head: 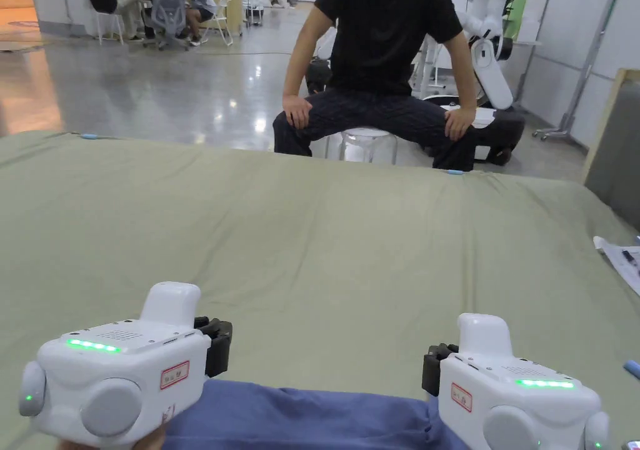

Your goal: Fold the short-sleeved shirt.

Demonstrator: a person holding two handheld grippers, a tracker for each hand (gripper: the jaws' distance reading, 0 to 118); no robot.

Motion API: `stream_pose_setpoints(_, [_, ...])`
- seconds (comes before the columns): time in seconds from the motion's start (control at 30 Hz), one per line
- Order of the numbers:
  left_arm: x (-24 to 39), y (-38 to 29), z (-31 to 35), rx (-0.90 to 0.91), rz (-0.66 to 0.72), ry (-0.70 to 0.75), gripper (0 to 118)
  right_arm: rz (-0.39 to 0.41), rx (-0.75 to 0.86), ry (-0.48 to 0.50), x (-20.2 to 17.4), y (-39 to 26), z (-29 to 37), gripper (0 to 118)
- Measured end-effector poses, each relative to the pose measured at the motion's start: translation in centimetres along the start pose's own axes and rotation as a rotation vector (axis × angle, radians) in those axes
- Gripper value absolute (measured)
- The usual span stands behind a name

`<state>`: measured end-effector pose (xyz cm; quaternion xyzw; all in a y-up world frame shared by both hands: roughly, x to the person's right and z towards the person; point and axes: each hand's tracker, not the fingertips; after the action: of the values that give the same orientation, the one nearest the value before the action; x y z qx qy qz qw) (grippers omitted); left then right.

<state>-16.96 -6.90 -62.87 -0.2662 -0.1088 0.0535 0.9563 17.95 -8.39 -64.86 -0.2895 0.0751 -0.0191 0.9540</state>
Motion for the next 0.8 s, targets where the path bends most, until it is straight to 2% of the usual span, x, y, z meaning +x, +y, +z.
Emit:
stream_pose_setpoints(0.17, [-0.8,0.0,1.2,0.015,0.005,0.022,3,0.024,-0.006,-0.029,-0.7,0.0,0.1,0])
stream_pose_setpoints(0.27, [-0.7,0.1,1.4,0.008,-0.056,0.078,3,0.038,-0.028,-0.021,-0.8,-0.1,-0.3,0])
stream_pose_setpoints(0.4, [-2.3,0.1,2.6,0.036,0.040,0.015,3,0.047,-0.031,-0.037,-1.1,-0.3,-0.3,0])
stream_pose_setpoints(0.47, [-4.0,0.0,3.8,0.021,0.035,0.005,5,0.055,-0.026,-0.033,-1.2,-0.3,0.2,0])
stream_pose_setpoints(0.57, [-8.1,-0.5,5.9,-0.021,0.101,-0.114,55,0.037,-0.009,-0.002,-0.6,-0.5,1.1,0])
stream_pose_setpoints(0.6, [-9.8,-0.9,6.4,-0.046,0.167,-0.153,63,0.025,-0.010,0.008,-0.5,-0.6,1.2,0])
stream_pose_setpoints(0.73, [-15.2,-2.9,7.1,-0.119,0.332,-0.245,63,-0.015,-0.017,0.046,-0.3,-1.0,1.0,0])
stream_pose_setpoints(0.8, [-17.3,-4.1,6.6,-0.116,0.417,-0.218,64,-0.018,-0.026,0.051,-0.4,-1.2,0.8,0])
